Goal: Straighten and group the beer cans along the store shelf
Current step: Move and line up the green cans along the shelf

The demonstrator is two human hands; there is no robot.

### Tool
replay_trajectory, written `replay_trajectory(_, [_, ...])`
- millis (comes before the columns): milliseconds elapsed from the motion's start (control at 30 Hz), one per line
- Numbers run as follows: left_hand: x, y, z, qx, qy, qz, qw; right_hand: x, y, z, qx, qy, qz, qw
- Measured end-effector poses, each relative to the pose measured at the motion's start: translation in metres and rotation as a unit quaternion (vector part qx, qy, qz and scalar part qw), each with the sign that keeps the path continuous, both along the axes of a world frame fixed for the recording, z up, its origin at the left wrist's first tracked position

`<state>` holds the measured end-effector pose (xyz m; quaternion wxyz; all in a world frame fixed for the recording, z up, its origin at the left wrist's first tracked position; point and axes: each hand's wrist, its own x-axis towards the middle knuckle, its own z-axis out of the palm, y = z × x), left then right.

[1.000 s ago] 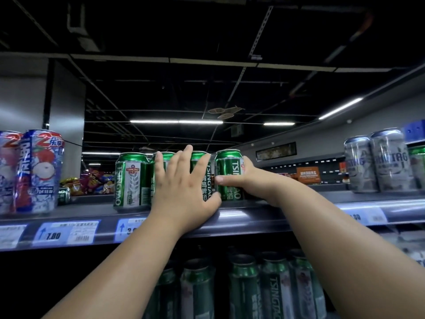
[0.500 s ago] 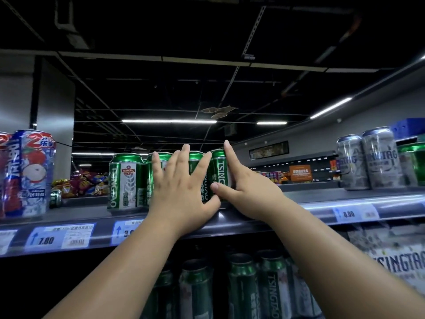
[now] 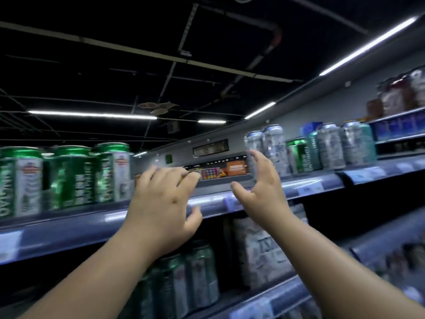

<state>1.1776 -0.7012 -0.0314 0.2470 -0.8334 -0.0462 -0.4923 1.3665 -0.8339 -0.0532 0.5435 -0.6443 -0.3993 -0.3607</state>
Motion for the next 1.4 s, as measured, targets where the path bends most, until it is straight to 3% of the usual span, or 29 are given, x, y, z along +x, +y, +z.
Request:
replay_trajectory(233, [0.127, -0.073, 0.005, -0.036, 0.037, 0.019, 0.998, 0.133, -0.095, 0.007, 0.028, 0.067, -0.043, 0.996])
replay_trajectory(467, [0.209, -0.099, 0.008, -0.066, 0.033, 0.101, 0.992, 0.206, -0.103, 0.049, -0.013, 0.088, -0.051, 0.995])
replay_trajectory(567, [0.216, -0.097, 0.002, -0.060, 0.023, 0.145, 0.987, 0.215, -0.084, 0.057, -0.028, 0.079, -0.032, 0.996])
replay_trajectory(700, [0.216, -0.098, -0.006, -0.037, -0.006, 0.169, 0.985, 0.225, -0.069, 0.048, -0.095, 0.063, -0.075, 0.991])
replay_trajectory(1133, [0.216, -0.098, -0.009, -0.035, -0.018, 0.176, 0.984, 0.226, -0.073, 0.041, -0.072, 0.040, -0.081, 0.993])
replay_trajectory(1400, [0.191, -0.094, 0.006, -0.096, 0.004, 0.149, 0.984, 0.179, -0.085, 0.043, 0.150, -0.053, 0.056, 0.986])
